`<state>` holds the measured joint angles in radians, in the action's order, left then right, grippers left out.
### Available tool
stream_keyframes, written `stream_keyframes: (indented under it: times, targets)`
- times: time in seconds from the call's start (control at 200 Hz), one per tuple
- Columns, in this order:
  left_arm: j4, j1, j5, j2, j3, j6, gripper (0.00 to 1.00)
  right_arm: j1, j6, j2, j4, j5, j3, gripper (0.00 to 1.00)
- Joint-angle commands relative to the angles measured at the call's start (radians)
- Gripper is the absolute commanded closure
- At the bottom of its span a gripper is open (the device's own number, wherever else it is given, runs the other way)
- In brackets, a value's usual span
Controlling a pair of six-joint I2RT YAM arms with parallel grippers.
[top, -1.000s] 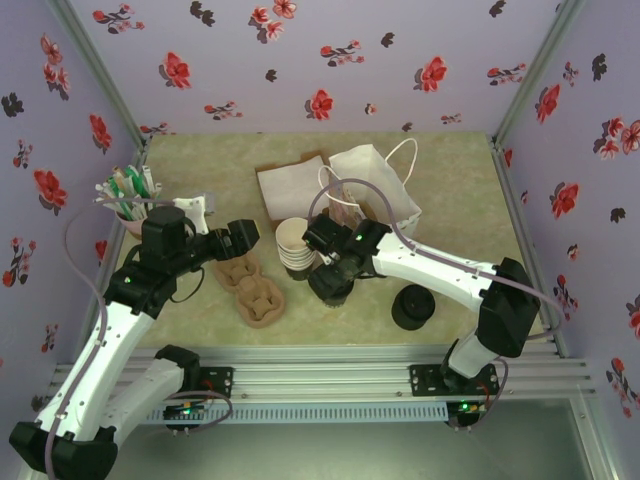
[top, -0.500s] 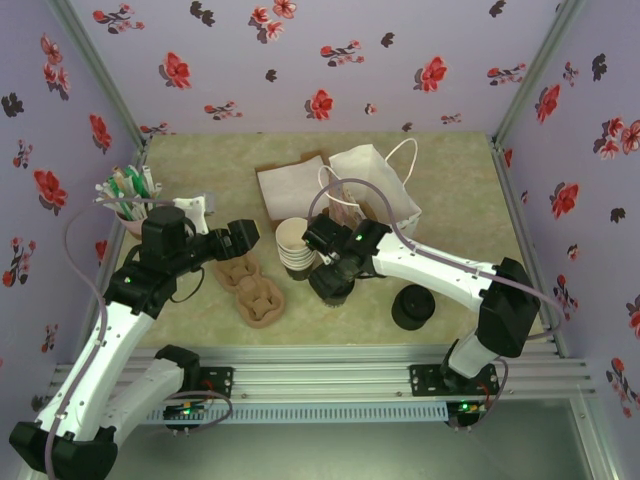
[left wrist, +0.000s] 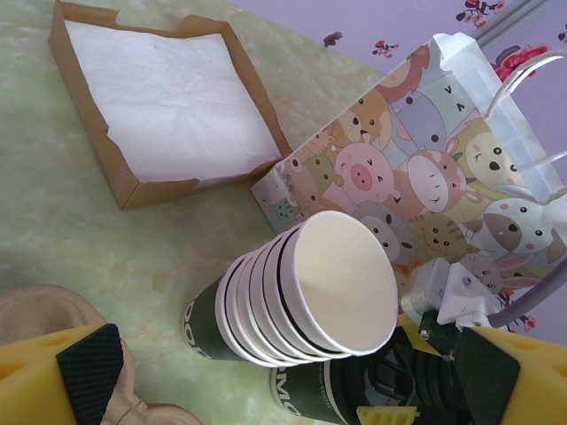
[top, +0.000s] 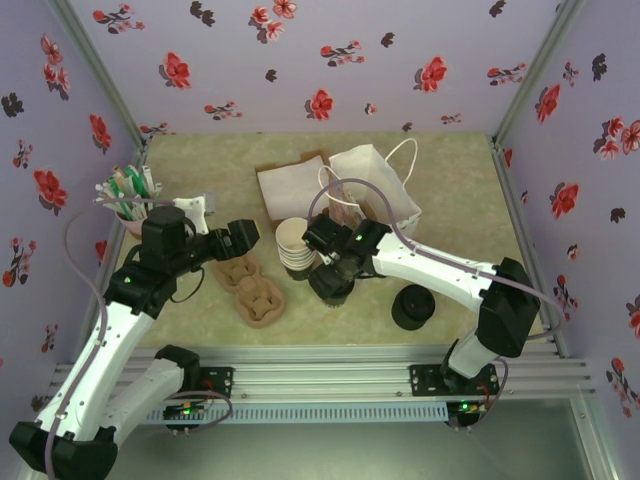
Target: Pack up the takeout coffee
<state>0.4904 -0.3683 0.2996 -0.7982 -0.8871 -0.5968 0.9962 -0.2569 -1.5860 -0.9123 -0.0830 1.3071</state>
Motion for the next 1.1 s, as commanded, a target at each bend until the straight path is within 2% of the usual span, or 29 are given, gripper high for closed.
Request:
stream_keyframes:
  times: [0.0, 0.085, 0.21, 0.825, 1.095]
  targets:
    - [-0.01, -0.005, 0.013, 0.016, -0.003, -0.008, 0.01, 0.008, -0.012, -0.003, -0.005, -0.009, -0.006, 0.2]
    - [-0.009, -0.004, 0.013, 0.016, -0.003, -0.009, 0.01, 0.009, -0.013, -0.004, -0.008, -0.005, -0.009, 0.27]
    - [-0.012, -0.005, 0.013, 0.016, -0.002, -0.01, 0.01, 0.012, -0.02, 0.003, -0.016, -0.008, -0.006, 0.28]
    - [-0.007, -0.006, 0.016, 0.002, -0.048, 0.002, 0.01, 0.042, -0.093, 0.103, -0.171, -0.029, 0.086, 0.28]
    - [-0.006, -0.011, 0.038, -0.122, -0.177, 0.04, 0.01, 0.055, -0.105, 0.185, -0.257, 0.003, 0.161, 0.28]
